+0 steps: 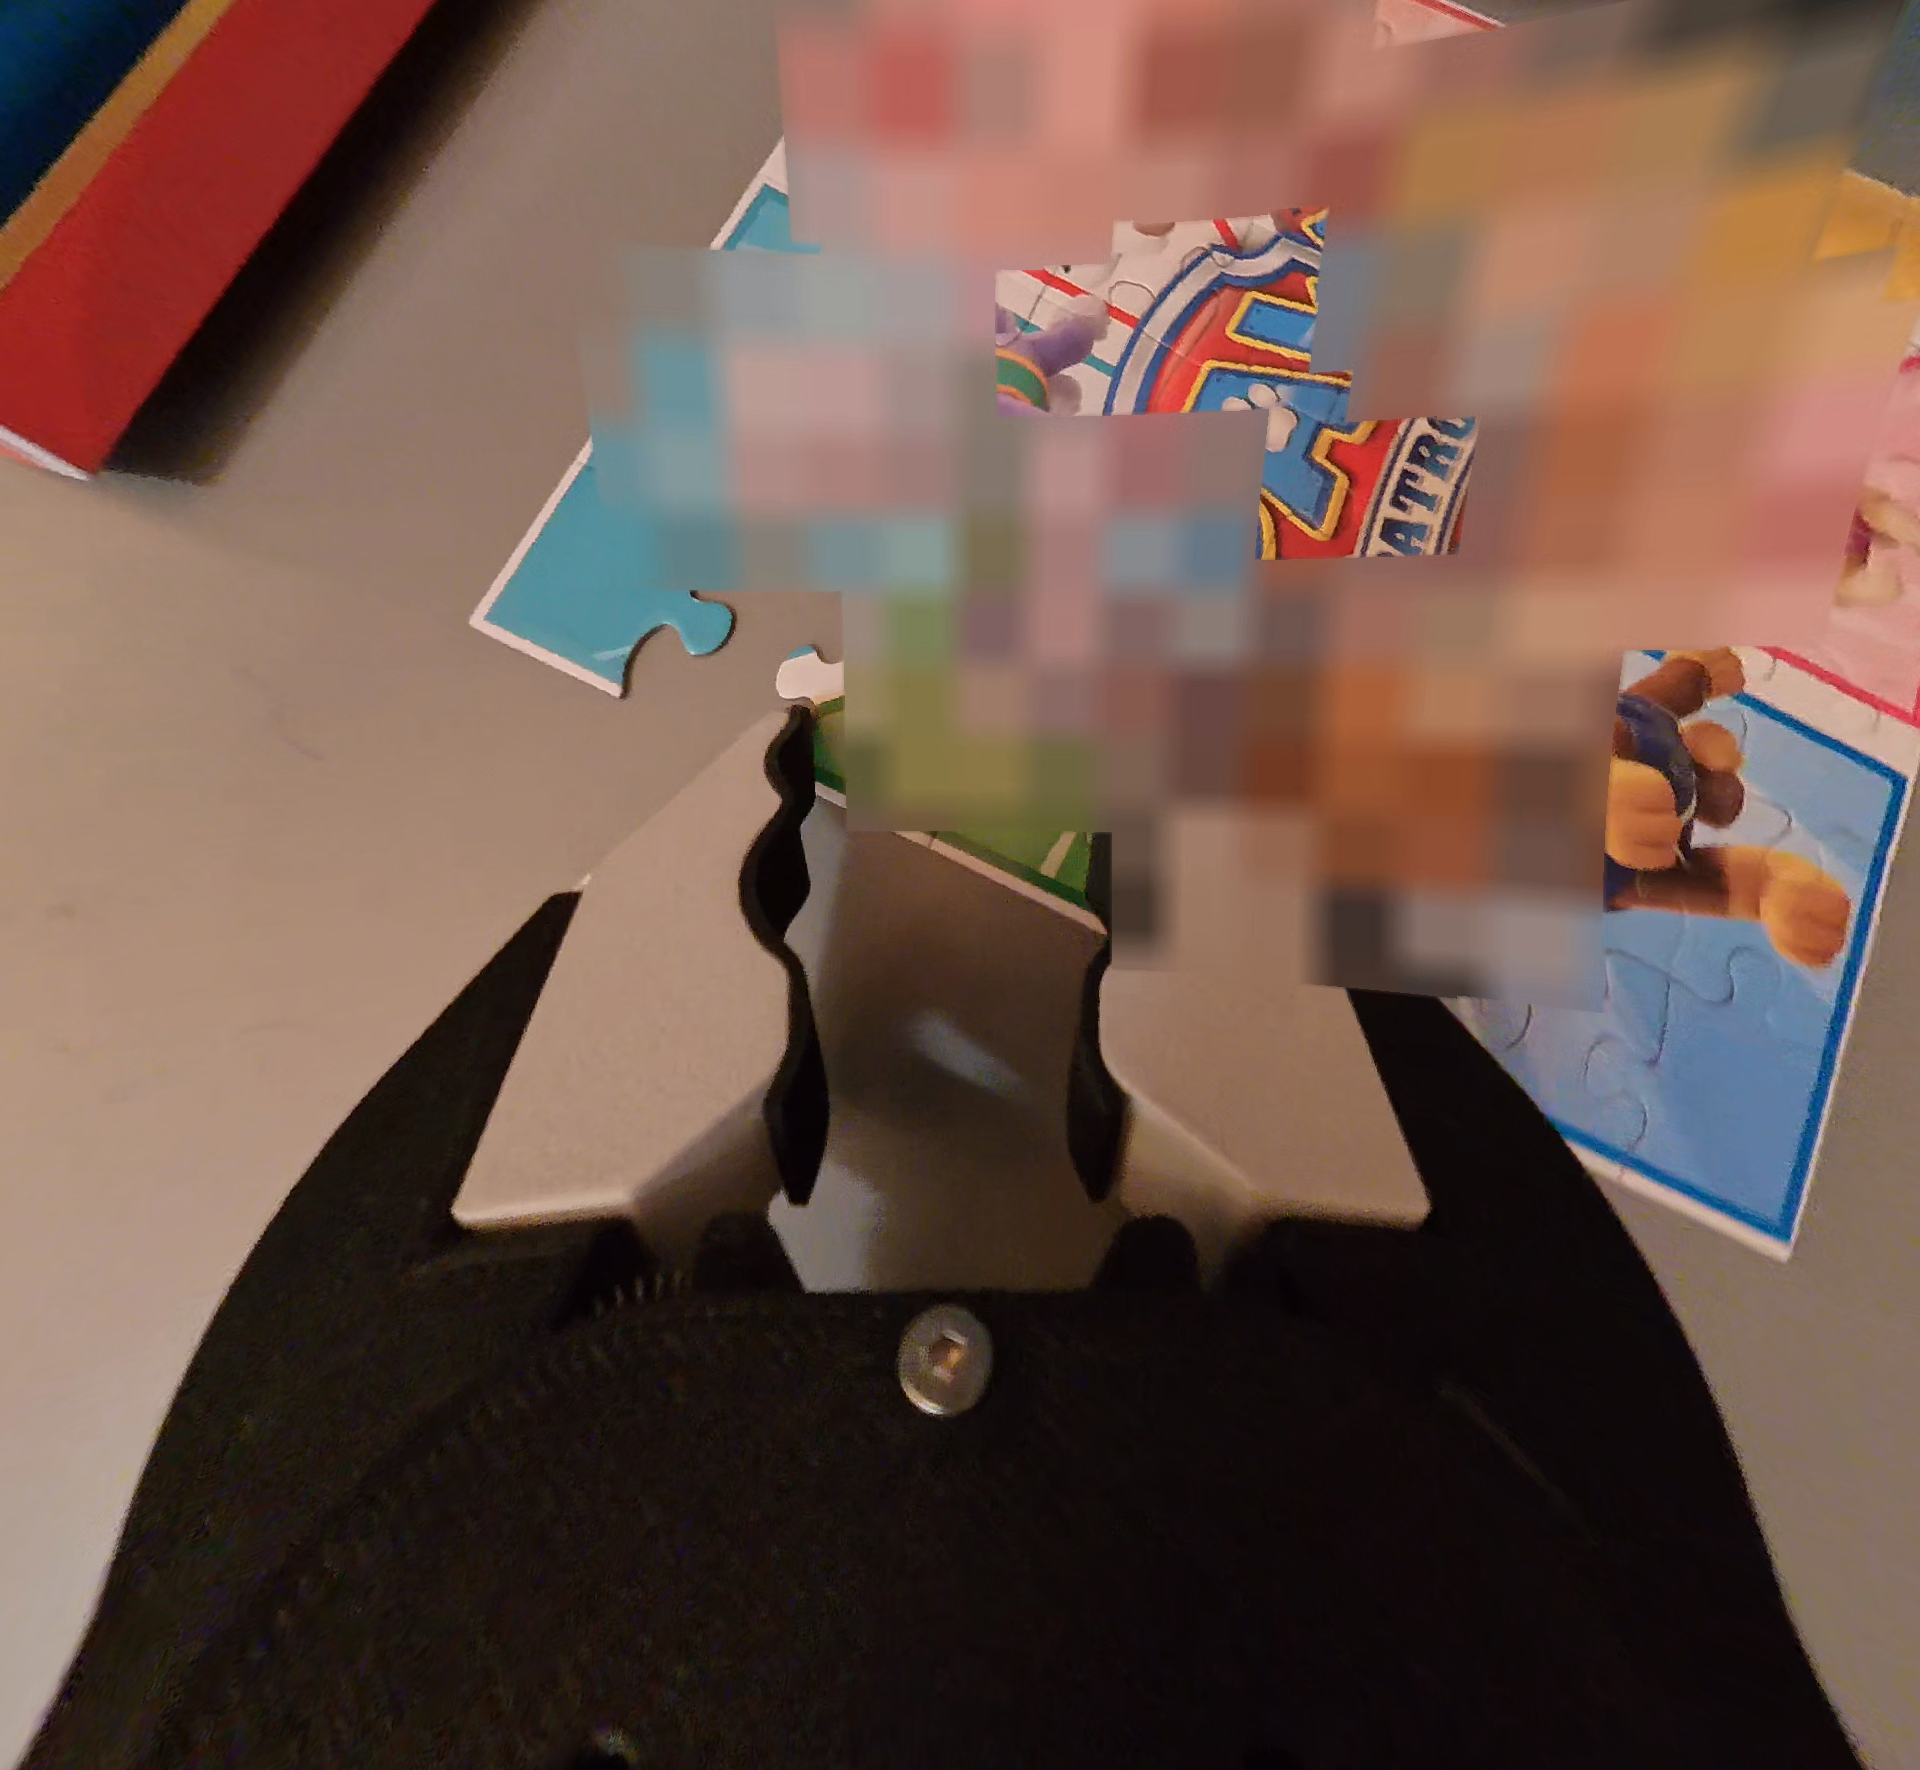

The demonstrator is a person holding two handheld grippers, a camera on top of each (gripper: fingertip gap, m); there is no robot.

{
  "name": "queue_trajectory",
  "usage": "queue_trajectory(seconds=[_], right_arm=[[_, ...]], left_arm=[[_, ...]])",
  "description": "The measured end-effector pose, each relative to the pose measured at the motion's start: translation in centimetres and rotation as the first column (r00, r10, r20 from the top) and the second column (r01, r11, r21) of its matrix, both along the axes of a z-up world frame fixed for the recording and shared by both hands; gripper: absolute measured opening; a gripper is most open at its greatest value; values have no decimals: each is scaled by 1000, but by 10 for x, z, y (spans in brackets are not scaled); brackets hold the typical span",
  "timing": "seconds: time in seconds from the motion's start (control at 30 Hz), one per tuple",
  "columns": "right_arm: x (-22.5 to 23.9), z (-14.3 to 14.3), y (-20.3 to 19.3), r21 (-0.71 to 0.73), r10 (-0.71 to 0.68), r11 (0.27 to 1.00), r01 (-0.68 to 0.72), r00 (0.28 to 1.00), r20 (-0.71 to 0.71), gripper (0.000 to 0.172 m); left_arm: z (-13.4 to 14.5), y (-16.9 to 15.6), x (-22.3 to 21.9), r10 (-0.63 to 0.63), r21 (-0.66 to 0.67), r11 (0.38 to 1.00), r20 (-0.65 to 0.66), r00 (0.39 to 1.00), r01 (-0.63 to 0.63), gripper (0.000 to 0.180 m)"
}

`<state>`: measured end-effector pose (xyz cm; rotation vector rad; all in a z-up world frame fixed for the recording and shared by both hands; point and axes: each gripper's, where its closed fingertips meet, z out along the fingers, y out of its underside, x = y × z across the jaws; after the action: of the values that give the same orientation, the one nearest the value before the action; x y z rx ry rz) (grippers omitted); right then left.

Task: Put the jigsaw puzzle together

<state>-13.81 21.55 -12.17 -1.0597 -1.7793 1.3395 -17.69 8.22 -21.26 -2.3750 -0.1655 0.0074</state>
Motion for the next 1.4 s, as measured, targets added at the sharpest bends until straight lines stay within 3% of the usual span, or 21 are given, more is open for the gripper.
queue_trajectory(seconds=[0.03,0.17,0.23,0.27,0.3,0.37,0.43,0.47,0.53,0.63,0.7,0.8,0.83,0.87,0.9,0.93,1.0,1.1,1.17,1.27,1.4], right_arm=[[0,0,0,-1,0,1000,0,1000,-1,16],[1,2,0,-6,2,1000,-2,1000,-6,15],[1,3,-2,-12,9,1000,-9,1000,-9,16],[2,3,-3,-13,13,1000,-13,1000,-11,15],[2,3,-4,-13,17,1000,-17,1000,-11,16],[3,3,-6,-10,22,1000,-22,1000,-12,16],[3,3,-7,-8,25,1000,-25,1000,-13,15],[3,3,-7,-8,27,1000,-27,1000,-13,15],[3,3,-8,-9,29,1000,-29,999,-13,15],[3,4,-8,-10,29,1000,-29,999,-14,15],[3,3,-7,-9,26,1000,-27,1000,-14,15],[3,3,-6,-8,22,1000,-22,1000,-14,15],[3,3,-6,-8,21,1000,-21,1000,-14,15],[3,3,-6,-8,20,1000,-20,1000,-13,15],[3,3,-5,-7,19,1000,-19,1000,-13,15],[3,3,-5,-6,18,1000,-18,1000,-13,15],[3,3,-5,-5,19,1000,-19,1000,-13,15],[2,2,-6,-1,20,1000,-20,1000,-10,16],[2,1,-6,3,21,1000,-21,1000,-8,16],[1,0,-6,15,16,1000,-16,1000,-4,16],[2,0,-6,15,17,1000,-17,1000,-4,15]], left_arm=[[0,-3,3,-18,-14,1000,6,1000,18,51],[16,-27,-27,74,14,997,-70,995,-74,44],[33,-57,-70,255,97,964,-75,964,-248,43],[37,-85,-101,391,109,918,-89,916,-382,44],[36,-122,-132,535,97,845,-123,836,-526,49],[27,-215,-178,762,37,629,-227,606,-777,53],[16,-296,-193,876,-27,406,-272,397,-914,52],[13,-323,-192,907,-36,336,-255,334,-941,50],[13,-349,-188,952,-5,266,-158,264,-964,51],[11,-347,-182,960,34,277,15,278,-960,52],[3,-333,-180,942,18,321,92,321,-947,59],[1,-323,-177,927,-13,374,31,373,-928,58],[2,-309,-170,895,-26,444,57,442,-896,41],[4,-285,-157,823,-26,558,144,550,-829,5],[6,-264,-147,751,-6,637,232,619,-771,9],[8,-253,-143,711,18,669,275,647,-743,16],[12,-254,-149,722,51,661,231,652,-749,24],[22,-274,-168,802,106,588,53,595,-802,38],[25,-274,-173,823,134,562,14,568,-816,48],[15,-260,-174,812,97,580,10,584,-809,68],[1,-256,-188,789,21,606,-144,598,-795,72]])
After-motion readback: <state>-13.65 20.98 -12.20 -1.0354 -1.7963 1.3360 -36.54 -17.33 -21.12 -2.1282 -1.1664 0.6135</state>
